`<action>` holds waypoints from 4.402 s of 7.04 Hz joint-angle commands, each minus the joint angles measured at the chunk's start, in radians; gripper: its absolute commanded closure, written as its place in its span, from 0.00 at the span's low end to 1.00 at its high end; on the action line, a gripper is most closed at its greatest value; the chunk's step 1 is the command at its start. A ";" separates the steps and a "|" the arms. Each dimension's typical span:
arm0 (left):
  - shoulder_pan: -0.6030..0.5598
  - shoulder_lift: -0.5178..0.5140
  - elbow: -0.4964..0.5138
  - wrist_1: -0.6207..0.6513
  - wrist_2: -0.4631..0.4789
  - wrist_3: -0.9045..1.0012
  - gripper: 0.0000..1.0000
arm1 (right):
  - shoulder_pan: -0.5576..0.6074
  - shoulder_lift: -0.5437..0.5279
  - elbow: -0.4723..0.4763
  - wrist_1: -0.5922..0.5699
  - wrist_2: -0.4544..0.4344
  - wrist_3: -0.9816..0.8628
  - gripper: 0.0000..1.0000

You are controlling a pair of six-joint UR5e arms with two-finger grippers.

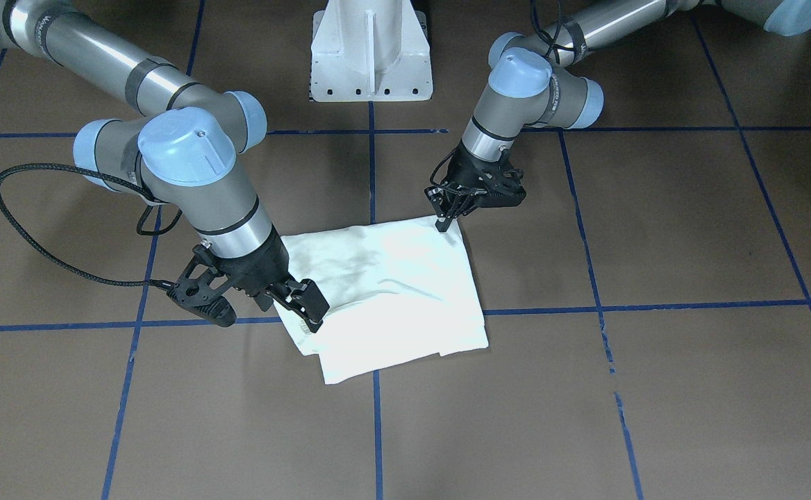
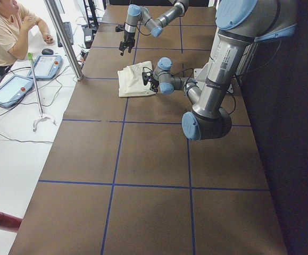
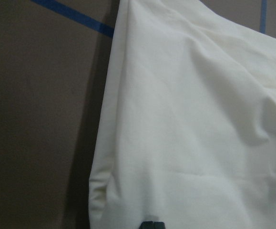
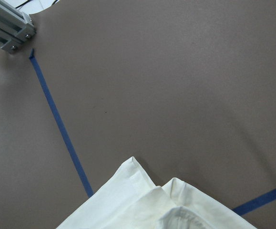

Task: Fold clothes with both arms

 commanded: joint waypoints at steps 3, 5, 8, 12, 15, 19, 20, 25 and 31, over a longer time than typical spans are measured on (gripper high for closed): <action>-0.060 0.024 -0.008 0.004 0.036 0.045 1.00 | -0.003 -0.010 0.021 -0.002 -0.008 0.005 0.00; -0.054 0.028 0.009 0.004 0.056 0.041 1.00 | -0.010 -0.016 0.023 0.000 -0.009 0.008 0.00; -0.059 0.071 -0.026 0.004 0.059 0.044 1.00 | -0.019 -0.015 0.026 0.000 -0.014 0.012 0.00; -0.167 0.200 -0.240 0.145 0.032 0.315 1.00 | 0.042 -0.247 0.226 -0.007 0.020 -0.105 0.00; -0.461 0.350 -0.261 0.131 -0.216 0.749 1.00 | 0.204 -0.551 0.352 -0.004 0.076 -0.509 0.00; -1.001 0.390 -0.137 0.285 -0.570 1.457 0.96 | 0.642 -0.690 0.351 -0.249 0.323 -1.286 0.00; -1.039 0.387 -0.134 0.437 -0.722 1.483 0.58 | 0.713 -0.717 0.348 -0.354 0.363 -1.503 0.00; -1.047 0.553 -0.225 0.716 -0.742 1.757 0.00 | 0.780 -0.844 0.348 -0.487 0.413 -1.735 0.00; -1.127 0.522 -0.123 0.659 -0.720 1.612 0.00 | 0.780 -0.863 0.357 -0.487 0.416 -1.738 0.00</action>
